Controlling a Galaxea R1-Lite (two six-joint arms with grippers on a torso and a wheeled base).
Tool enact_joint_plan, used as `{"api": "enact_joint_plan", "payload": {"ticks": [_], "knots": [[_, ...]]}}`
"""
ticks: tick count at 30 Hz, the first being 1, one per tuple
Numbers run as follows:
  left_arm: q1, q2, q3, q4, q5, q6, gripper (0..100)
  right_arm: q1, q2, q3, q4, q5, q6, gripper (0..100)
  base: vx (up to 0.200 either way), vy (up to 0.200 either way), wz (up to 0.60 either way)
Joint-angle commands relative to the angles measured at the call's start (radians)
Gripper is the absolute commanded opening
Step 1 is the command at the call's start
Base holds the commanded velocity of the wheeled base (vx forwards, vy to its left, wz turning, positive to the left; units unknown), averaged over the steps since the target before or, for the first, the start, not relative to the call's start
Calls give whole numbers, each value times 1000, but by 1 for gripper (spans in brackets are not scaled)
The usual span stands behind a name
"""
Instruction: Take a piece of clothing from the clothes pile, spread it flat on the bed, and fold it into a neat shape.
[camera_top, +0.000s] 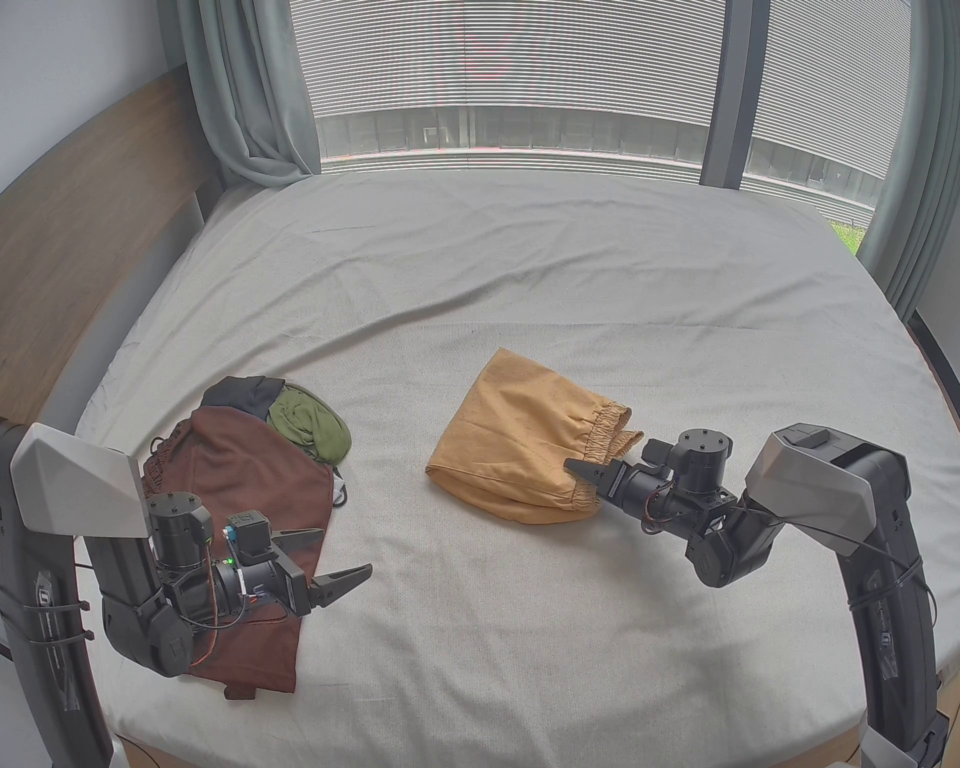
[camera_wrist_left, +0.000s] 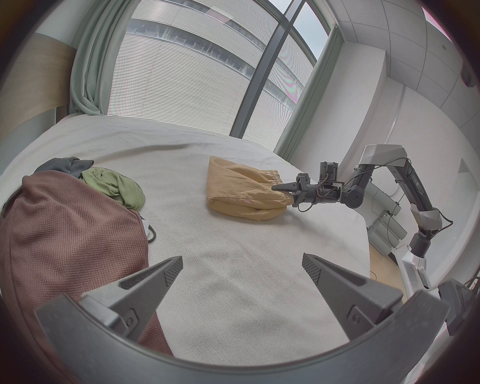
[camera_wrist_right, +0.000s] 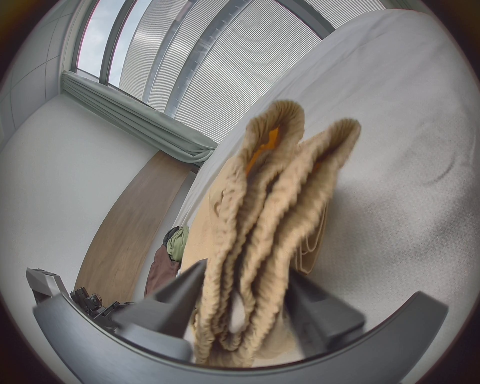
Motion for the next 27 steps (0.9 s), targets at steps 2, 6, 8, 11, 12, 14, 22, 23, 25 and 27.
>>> {"api": "enact_joint_plan", "payload": {"ticks": [2, 6, 8, 11, 12, 14, 22, 23, 25, 27], "knots": [[-1, 0, -1, -2, 0, 0, 100, -2, -43, 82, -3, 1, -23, 100, 0, 0, 0], [1, -2, -1, -2, 0, 0, 100, 12, -87, 221, -7, 2, -98, 100, 0, 0, 0], [1, 0, -1, -2, 0, 0, 100, 18, -110, 281, -18, 15, -115, 100, 0, 0, 0], [1, -2, -3, -2, 0, 0, 100, 43, -139, 364, -67, 38, -116, 100, 0, 0, 0], [1, -2, -3, -2, 0, 0, 100, 57, -147, 390, -88, 39, -116, 100, 0, 0, 0], [1, -2, -4, -2, 0, 0, 100, 84, -164, 439, -121, 39, -116, 100, 0, 0, 0], [1, 1, -6, -2, 0, 0, 100, 161, -314, 560, -202, 122, -52, 100, 0, 0, 0], [1, 1, -6, -2, 0, 0, 100, 164, -331, 554, -202, 124, -37, 100, 0, 0, 0], [1, 1, -6, -2, 0, 0, 100, 160, -359, 531, -200, 124, -17, 100, 0, 0, 0], [1, 1, -6, -2, 0, 0, 100, 150, -366, 468, -191, 121, -12, 100, 0, 0, 0]]}}
